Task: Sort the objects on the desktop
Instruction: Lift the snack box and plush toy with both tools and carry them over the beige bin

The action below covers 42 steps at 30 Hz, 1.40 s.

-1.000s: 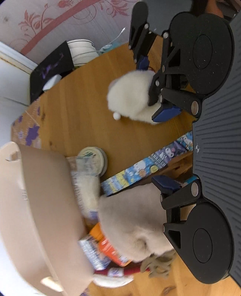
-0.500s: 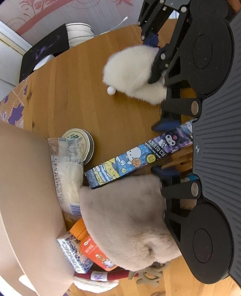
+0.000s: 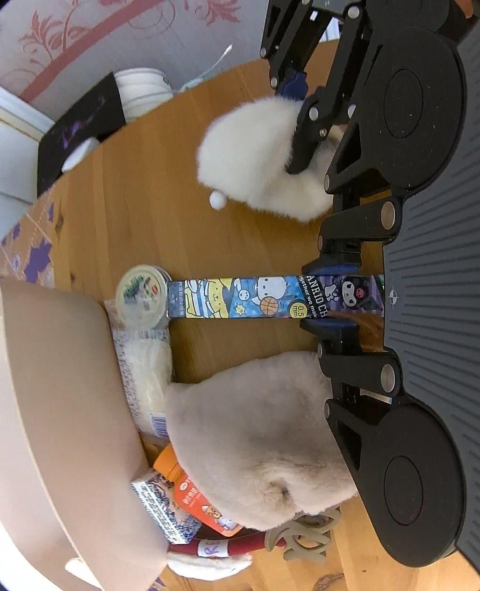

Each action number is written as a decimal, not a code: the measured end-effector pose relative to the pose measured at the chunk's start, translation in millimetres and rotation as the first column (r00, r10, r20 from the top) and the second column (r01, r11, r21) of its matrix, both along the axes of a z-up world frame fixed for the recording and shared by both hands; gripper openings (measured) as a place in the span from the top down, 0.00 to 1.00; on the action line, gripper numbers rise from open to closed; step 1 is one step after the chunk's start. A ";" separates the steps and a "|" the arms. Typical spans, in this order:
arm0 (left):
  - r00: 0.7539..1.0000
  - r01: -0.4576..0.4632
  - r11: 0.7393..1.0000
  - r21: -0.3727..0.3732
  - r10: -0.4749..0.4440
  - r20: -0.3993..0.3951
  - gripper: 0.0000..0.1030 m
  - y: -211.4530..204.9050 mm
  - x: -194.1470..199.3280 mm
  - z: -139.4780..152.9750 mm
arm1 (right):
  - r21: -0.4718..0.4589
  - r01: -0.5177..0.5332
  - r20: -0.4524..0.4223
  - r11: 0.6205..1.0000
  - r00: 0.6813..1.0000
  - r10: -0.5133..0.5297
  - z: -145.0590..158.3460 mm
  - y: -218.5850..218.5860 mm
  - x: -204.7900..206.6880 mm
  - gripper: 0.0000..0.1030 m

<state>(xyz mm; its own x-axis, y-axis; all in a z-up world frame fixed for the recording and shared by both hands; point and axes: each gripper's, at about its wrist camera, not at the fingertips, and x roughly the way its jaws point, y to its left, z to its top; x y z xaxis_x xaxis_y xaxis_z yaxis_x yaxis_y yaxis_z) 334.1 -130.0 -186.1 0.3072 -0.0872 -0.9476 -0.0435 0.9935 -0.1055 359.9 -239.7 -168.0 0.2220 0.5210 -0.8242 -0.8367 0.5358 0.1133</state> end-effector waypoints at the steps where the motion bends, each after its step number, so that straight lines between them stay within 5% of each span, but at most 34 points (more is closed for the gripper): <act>1: 1.000 0.004 1.000 -0.003 -0.004 0.008 0.78 0.6 -2.4 2.9 | 0.002 0.004 0.004 1.000 1.000 -0.004 2.1 -1.4 -2.2 0.83; 22: 0.987 -0.011 0.995 -0.095 0.026 0.156 0.78 33.2 -46.6 68.8 | 0.071 0.050 0.124 0.996 0.991 -0.058 56.6 -24.1 -42.2 0.83; 42: 0.943 -0.216 0.973 -0.080 0.229 0.242 0.78 119.3 -84.4 102.2 | 0.168 -0.069 0.240 0.983 0.970 0.028 114.4 9.4 -58.7 0.82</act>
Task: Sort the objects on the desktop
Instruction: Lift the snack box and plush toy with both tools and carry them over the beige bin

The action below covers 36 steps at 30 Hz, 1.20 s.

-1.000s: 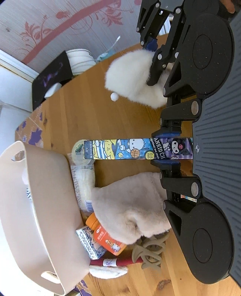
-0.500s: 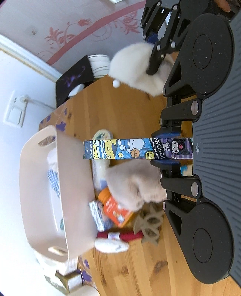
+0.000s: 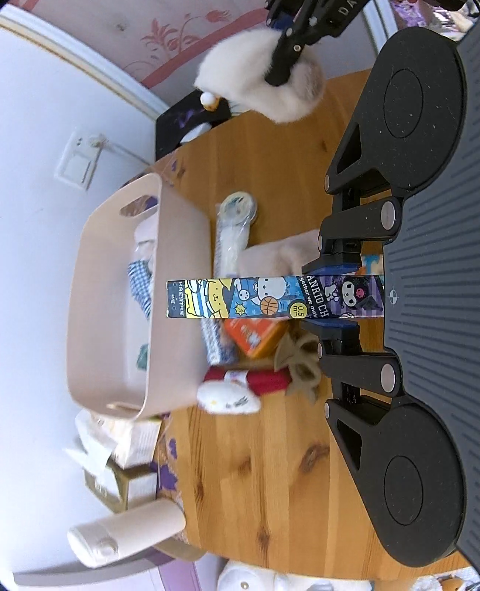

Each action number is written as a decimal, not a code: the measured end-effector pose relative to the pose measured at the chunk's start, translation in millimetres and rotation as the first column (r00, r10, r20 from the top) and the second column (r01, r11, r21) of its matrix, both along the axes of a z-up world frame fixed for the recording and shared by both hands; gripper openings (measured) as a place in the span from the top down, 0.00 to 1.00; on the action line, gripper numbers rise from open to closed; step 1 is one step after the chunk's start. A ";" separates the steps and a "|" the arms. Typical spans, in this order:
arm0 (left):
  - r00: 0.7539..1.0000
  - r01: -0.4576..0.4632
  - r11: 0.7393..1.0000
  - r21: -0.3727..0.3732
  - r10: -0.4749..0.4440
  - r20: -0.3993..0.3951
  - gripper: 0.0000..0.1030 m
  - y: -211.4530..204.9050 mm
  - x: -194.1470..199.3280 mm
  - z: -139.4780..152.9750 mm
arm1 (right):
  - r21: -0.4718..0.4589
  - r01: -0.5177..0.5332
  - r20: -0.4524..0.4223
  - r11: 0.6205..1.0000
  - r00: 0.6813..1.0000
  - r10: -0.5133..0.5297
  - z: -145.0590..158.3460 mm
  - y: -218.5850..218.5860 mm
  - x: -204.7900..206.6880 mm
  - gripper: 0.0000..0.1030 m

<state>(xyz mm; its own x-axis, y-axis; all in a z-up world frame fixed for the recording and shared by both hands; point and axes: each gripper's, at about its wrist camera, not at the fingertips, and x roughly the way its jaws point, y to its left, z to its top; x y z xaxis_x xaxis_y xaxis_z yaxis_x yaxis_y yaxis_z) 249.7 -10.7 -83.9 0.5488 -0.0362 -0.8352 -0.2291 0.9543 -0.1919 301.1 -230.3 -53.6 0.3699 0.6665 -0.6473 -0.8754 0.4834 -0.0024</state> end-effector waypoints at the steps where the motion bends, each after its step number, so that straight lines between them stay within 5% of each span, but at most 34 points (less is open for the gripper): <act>1: 1.000 -0.006 1.000 0.004 0.006 0.008 0.78 3.1 -0.3 2.8 | 0.007 -0.006 0.001 1.000 1.000 0.006 2.4 2.8 -0.2 0.82; 21: 0.982 -0.084 0.992 0.096 0.066 0.178 0.78 39.3 58.6 61.5 | 0.079 -0.052 0.076 0.996 0.996 0.046 33.7 53.9 30.0 0.82; 36: 0.983 -0.059 0.984 0.166 0.029 0.181 0.78 43.1 148.5 41.7 | 0.043 -0.079 0.109 0.996 0.991 0.074 25.4 132.9 93.4 0.82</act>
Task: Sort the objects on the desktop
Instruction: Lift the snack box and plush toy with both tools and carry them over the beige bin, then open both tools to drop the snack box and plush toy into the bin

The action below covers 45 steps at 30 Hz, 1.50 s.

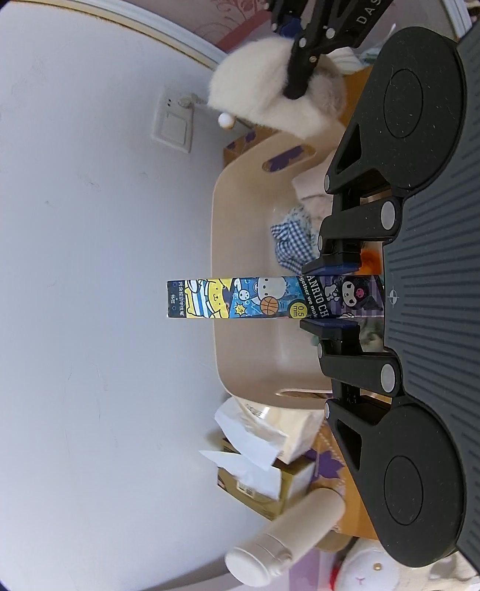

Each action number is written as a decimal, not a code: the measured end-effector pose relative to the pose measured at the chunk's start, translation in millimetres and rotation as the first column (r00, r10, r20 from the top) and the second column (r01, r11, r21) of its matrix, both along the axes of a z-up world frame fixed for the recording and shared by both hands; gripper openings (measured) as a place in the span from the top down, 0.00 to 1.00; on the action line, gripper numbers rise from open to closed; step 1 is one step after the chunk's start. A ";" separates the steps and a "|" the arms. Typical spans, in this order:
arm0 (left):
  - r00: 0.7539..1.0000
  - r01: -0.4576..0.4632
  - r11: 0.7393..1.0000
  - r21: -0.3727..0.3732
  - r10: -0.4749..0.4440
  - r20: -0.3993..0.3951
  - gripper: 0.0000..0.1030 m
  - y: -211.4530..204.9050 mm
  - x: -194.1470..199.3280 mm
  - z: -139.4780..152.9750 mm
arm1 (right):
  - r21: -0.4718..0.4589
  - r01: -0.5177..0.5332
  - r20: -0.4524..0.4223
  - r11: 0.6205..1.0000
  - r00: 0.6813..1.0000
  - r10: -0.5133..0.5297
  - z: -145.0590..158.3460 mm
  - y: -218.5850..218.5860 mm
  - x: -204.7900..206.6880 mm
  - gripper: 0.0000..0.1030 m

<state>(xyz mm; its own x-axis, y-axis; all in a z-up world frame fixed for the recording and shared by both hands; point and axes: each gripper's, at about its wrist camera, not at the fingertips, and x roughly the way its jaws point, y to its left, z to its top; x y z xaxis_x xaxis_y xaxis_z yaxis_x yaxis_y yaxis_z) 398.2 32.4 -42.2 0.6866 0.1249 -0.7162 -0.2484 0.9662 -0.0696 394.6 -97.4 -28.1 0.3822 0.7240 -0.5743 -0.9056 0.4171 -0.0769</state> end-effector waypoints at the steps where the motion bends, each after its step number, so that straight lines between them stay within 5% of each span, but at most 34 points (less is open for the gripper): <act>1: 1.000 0.001 1.000 0.011 -0.001 -0.008 0.78 0.8 5.9 -3.5 | -0.004 -0.004 -0.001 1.000 1.000 0.004 -2.8 6.0 3.5 0.82; 12: 0.993 -0.014 0.993 0.117 0.027 -0.112 0.78 4.4 57.7 -47.7 | -0.072 -0.007 -0.047 0.997 0.999 0.004 -43.4 53.8 33.1 0.82; 25: 0.976 0.012 0.997 0.080 0.006 -0.218 0.78 3.8 70.2 -76.6 | -0.157 -0.042 -0.083 0.987 0.996 0.029 -70.4 70.2 43.6 0.76; 27: 0.975 0.021 0.997 0.075 -0.004 -0.223 0.76 1.9 69.7 -76.6 | -0.164 -0.049 -0.092 0.985 0.995 0.034 -71.7 71.3 42.6 0.62; 29: 0.974 0.027 0.997 0.076 -0.009 -0.227 0.68 -0.1 68.2 -76.5 | -0.169 -0.058 -0.092 0.984 0.995 0.043 -72.3 70.8 39.3 0.59; 31: 0.974 0.023 0.997 0.077 -0.005 -0.226 0.51 -1.7 65.9 -75.4 | -0.173 -0.063 -0.088 0.983 0.995 0.049 -72.2 70.3 36.7 0.47; 33: 0.976 0.013 0.996 0.086 0.006 -0.218 0.45 -2.4 62.9 -73.0 | -0.167 -0.063 -0.079 0.984 0.996 0.050 -70.2 68.7 34.2 0.38; 40: 0.979 -0.015 0.997 0.074 0.029 -0.200 0.36 -2.2 47.0 -61.3 | -0.139 -0.050 -0.068 0.989 0.997 0.041 -57.9 58.3 25.9 0.12; 45: 0.983 -0.042 0.997 0.069 0.053 -0.177 0.30 -1.5 31.3 -51.2 | -0.115 -0.038 -0.055 0.993 0.998 0.032 -47.4 44.6 17.2 0.07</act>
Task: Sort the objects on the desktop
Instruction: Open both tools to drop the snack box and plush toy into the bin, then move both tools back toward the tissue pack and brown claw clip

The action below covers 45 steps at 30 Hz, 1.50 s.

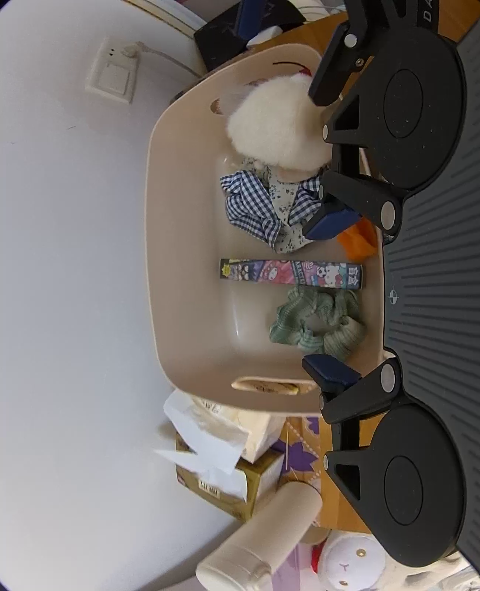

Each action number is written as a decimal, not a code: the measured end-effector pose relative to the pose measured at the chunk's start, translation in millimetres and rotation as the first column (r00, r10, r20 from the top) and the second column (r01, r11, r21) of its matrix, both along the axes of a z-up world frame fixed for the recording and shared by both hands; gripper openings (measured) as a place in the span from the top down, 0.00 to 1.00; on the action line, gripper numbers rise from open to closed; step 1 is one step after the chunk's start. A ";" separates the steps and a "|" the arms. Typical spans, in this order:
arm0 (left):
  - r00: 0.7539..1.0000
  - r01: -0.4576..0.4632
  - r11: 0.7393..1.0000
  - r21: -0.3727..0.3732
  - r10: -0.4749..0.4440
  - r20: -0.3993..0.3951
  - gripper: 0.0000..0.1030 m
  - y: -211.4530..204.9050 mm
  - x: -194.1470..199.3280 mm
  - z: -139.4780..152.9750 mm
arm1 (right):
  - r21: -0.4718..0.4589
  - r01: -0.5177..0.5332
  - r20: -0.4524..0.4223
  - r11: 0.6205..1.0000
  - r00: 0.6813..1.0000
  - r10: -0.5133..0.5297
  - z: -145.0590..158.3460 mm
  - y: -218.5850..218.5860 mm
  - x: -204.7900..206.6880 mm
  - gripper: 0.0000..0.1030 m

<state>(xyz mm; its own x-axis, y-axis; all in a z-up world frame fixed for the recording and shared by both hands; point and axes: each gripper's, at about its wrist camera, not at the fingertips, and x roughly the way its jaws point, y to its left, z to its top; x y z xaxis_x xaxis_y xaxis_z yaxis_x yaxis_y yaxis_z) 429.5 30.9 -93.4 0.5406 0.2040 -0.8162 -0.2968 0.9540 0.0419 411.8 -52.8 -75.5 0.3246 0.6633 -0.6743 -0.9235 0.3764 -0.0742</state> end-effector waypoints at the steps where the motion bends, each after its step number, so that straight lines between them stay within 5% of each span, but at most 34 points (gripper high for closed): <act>1: 1.000 -0.004 1.000 0.000 0.004 0.006 0.29 -0.1 -3.5 2.4 | -0.001 0.004 0.001 1.000 1.000 -0.004 1.3 -2.6 -1.9 0.04; 22: 0.999 0.005 1.000 -0.016 -0.004 0.046 0.24 -9.6 -90.3 19.5 | -0.019 0.015 0.030 1.000 0.999 -0.014 20.3 -66.6 -55.4 0.00; 45: 0.989 0.059 0.990 -0.127 -0.076 -0.130 0.22 -49.1 -177.2 -36.1 | -0.150 -0.075 -0.068 0.986 0.996 0.065 -33.8 -123.7 -114.4 0.00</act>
<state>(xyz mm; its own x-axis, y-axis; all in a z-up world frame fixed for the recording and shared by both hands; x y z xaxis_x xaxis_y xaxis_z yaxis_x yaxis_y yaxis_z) 252.3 -18.2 -129.5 0.4338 0.0646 -0.8987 -0.2312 0.9720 -0.0417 297.4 -176.5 -109.4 0.2346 0.5708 -0.7869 -0.9519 0.2992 -0.0668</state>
